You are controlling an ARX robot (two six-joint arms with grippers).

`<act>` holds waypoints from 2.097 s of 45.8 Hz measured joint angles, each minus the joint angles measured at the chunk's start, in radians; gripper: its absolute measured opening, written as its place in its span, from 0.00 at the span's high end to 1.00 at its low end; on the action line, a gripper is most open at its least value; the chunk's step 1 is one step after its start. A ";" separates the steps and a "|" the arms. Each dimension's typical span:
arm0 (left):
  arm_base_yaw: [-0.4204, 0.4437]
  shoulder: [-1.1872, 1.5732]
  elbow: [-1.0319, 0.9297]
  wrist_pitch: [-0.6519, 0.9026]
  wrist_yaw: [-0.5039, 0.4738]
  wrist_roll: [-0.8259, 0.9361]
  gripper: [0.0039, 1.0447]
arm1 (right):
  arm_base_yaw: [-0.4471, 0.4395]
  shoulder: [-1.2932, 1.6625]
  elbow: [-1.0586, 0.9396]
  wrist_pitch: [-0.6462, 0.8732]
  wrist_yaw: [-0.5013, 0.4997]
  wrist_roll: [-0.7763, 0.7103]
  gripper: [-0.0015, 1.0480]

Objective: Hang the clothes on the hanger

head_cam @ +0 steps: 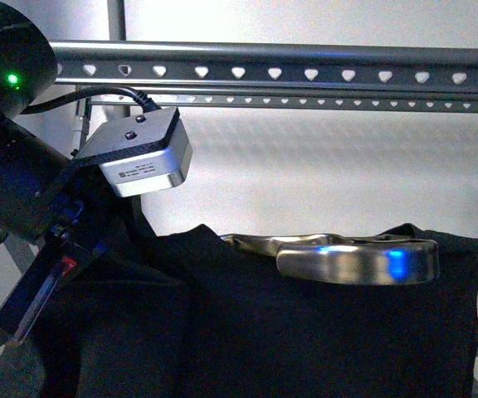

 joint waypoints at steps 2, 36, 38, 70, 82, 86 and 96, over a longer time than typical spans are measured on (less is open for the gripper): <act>0.000 0.000 0.000 0.000 0.000 0.000 0.96 | 0.017 0.061 0.055 -0.031 0.032 -0.155 0.07; 0.000 0.000 0.000 0.000 0.002 0.000 0.96 | 0.333 0.657 0.583 0.007 0.439 -0.430 0.48; 0.000 0.000 0.000 0.000 0.002 0.000 0.96 | 0.332 0.659 0.583 0.007 0.440 -0.424 0.55; 0.000 0.000 0.013 0.006 0.018 -0.003 0.39 | 0.189 0.617 0.363 -0.022 0.305 -0.428 0.97; 0.009 -0.034 -0.263 0.755 -0.183 -0.757 0.05 | 0.117 0.602 0.361 -0.043 0.303 -0.308 0.97; 0.025 -0.008 -0.297 1.104 -0.301 -1.146 0.06 | 0.107 0.581 0.371 -0.083 0.303 -0.227 0.97; 0.073 -0.030 -0.272 1.276 -0.480 -1.799 0.06 | 0.089 0.465 0.419 -0.130 0.288 0.125 0.97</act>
